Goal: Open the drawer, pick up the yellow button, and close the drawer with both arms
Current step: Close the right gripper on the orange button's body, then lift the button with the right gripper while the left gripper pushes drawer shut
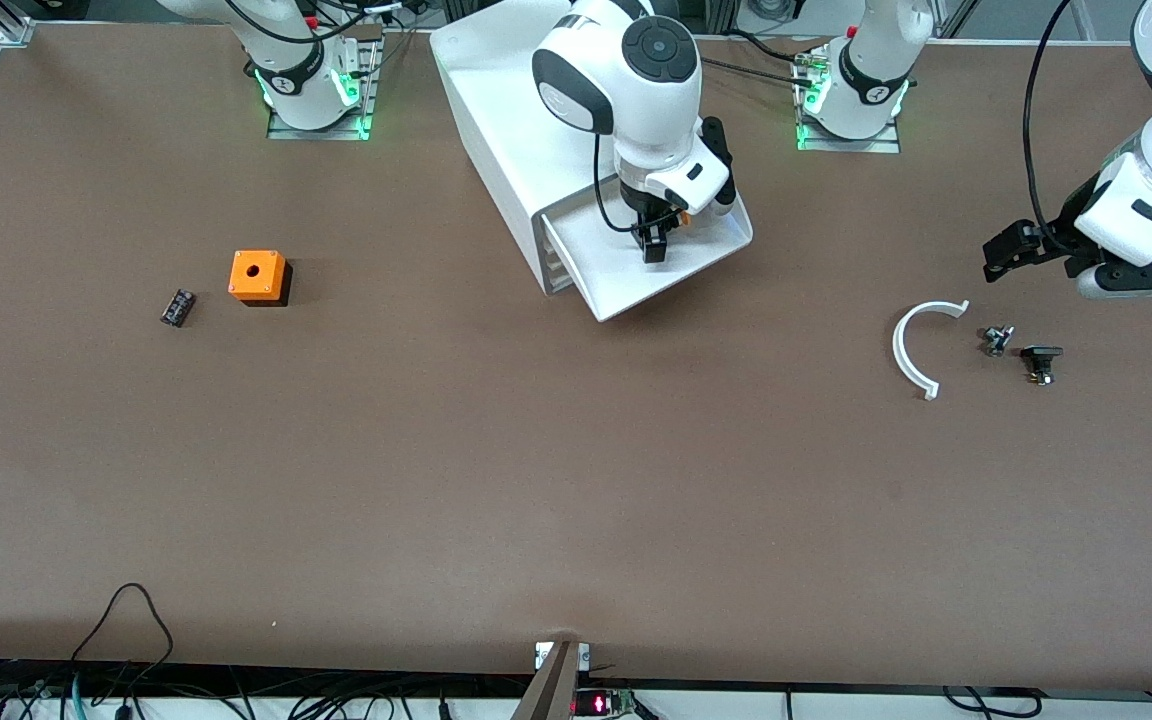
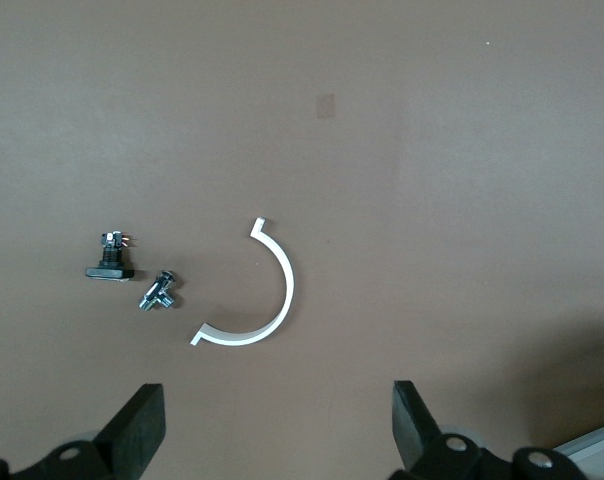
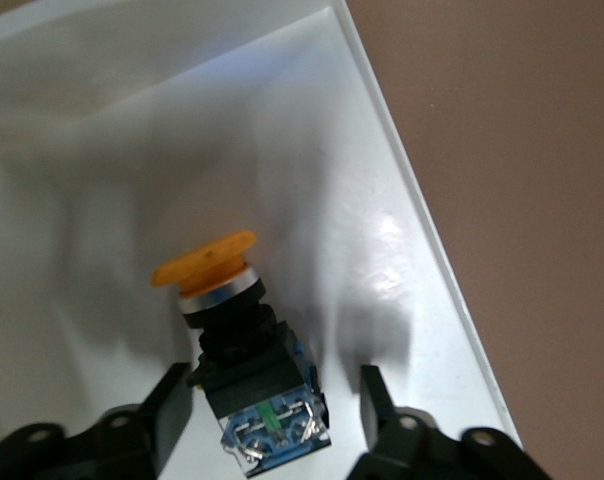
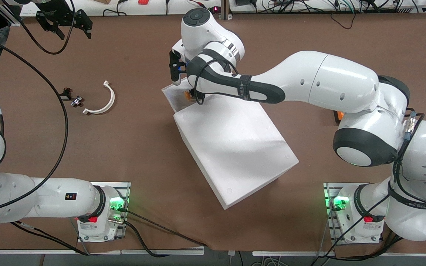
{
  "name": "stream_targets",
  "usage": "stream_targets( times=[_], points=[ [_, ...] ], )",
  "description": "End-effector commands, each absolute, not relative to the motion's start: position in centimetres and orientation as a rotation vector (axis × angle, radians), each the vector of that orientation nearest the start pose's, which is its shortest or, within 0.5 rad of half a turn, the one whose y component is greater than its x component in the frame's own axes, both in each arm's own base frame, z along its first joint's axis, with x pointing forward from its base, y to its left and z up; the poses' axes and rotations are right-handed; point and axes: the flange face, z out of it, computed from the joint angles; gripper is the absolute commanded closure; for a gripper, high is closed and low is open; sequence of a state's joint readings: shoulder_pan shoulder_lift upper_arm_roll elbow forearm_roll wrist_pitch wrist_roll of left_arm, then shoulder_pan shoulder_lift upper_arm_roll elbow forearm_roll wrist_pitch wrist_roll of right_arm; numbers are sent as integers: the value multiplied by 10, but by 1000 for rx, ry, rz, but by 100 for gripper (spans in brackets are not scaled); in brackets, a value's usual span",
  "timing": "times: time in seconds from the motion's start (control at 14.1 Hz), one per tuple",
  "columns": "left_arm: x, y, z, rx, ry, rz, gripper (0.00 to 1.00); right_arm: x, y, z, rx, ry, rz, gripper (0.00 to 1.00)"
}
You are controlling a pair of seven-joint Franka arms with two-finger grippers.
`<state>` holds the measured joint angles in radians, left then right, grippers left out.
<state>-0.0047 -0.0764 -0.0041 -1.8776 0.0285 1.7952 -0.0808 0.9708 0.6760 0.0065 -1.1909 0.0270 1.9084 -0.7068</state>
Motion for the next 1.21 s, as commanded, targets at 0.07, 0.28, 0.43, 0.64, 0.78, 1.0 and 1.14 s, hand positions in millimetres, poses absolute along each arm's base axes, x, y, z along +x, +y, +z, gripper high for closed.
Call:
stream_targets(
  times=[0.07,0.28,0.43,0.64,0.78,1.0,1.14],
  points=[
    [536,-3,542,-3129,-71,16,0,419,622,399,2110,2355,96,50],
    [537,-5,540,-3131,-74,23,0,419,624,405,2108,2353,138,66],
    [537,-6,540,-3131,-69,23,0,416,629,419,2099,2352,175,69],
    [539,-10,536,-3132,-77,26,0,424,623,429,2104,2312,196,71],
    [545,-18,523,-3189,-126,58,0,435,610,458,2172,2235,256,71],
    [560,-61,486,-3204,-187,56,0,474,573,480,2316,2012,302,71],
    [561,-105,453,-3203,-258,56,0,496,549,478,2431,1829,295,71]
  ],
)
